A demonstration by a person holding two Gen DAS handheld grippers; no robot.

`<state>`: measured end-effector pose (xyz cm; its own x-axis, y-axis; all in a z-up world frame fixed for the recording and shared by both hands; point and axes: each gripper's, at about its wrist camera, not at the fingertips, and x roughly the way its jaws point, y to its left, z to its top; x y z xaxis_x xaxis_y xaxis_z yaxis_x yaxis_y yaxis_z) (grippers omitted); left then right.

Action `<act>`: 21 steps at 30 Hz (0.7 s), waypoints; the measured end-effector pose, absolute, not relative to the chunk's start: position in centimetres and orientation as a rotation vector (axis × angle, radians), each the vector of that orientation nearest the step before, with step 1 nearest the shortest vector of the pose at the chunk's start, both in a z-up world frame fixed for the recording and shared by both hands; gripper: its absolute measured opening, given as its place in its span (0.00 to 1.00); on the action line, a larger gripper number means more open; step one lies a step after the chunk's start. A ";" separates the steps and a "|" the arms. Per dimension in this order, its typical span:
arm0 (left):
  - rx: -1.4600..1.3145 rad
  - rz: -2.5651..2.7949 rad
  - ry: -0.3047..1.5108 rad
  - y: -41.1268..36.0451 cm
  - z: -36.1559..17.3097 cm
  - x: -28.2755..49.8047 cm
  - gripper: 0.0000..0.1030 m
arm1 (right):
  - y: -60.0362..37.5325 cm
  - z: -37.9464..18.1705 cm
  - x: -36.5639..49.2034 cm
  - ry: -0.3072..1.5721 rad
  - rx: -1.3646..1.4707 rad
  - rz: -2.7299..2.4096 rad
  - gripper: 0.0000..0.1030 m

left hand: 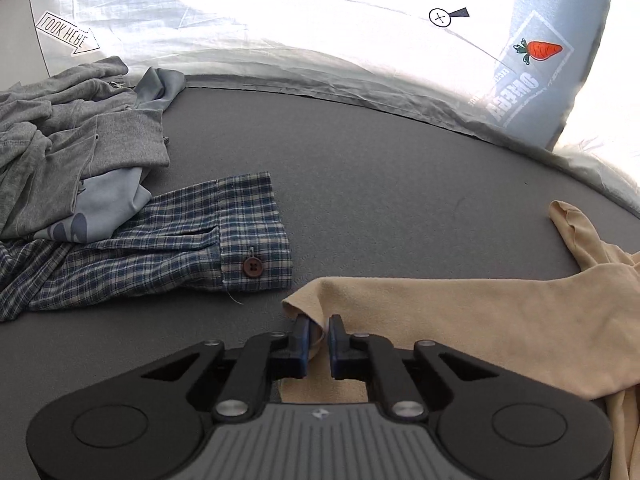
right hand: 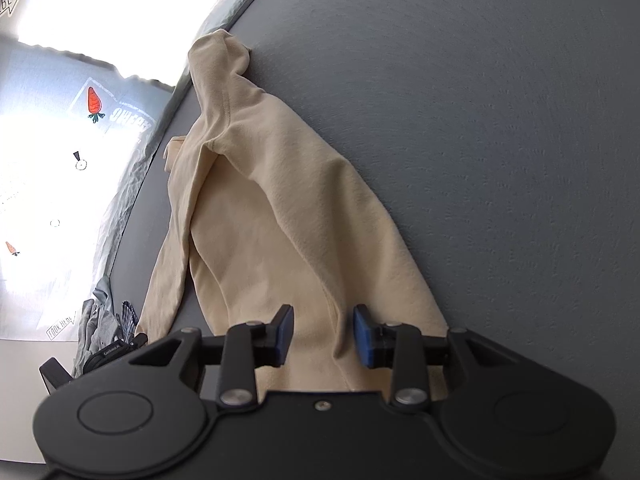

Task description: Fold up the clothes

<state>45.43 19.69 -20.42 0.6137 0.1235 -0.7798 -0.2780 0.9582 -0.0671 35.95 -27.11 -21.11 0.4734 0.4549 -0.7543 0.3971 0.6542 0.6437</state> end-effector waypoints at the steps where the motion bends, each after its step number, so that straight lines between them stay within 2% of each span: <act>1: -0.194 0.235 0.877 19.6 -20.2 45.3 0.04 | -27.2 -21.1 36.0 1.120 0.909 0.043 0.33; 5: -0.283 0.244 0.800 20.4 -17.4 43.9 0.03 | -27.2 -21.1 35.9 1.124 0.912 0.046 0.33; 10: -0.422 0.217 0.614 21.6 -9.8 41.1 0.03 | -26.9 -21.0 36.1 1.128 0.884 0.056 0.33; 14: -0.415 0.203 0.480 21.3 -5.1 39.1 0.03 | -26.9 -20.9 36.1 1.130 0.862 0.062 0.33; 16: -0.366 0.240 0.495 21.5 -5.4 39.2 0.03 | -27.0 -20.9 36.1 1.130 0.859 0.068 0.33; 21: -0.396 0.289 0.674 22.9 -10.4 40.4 0.03 | -27.5 -20.9 36.1 1.133 0.871 0.080 0.35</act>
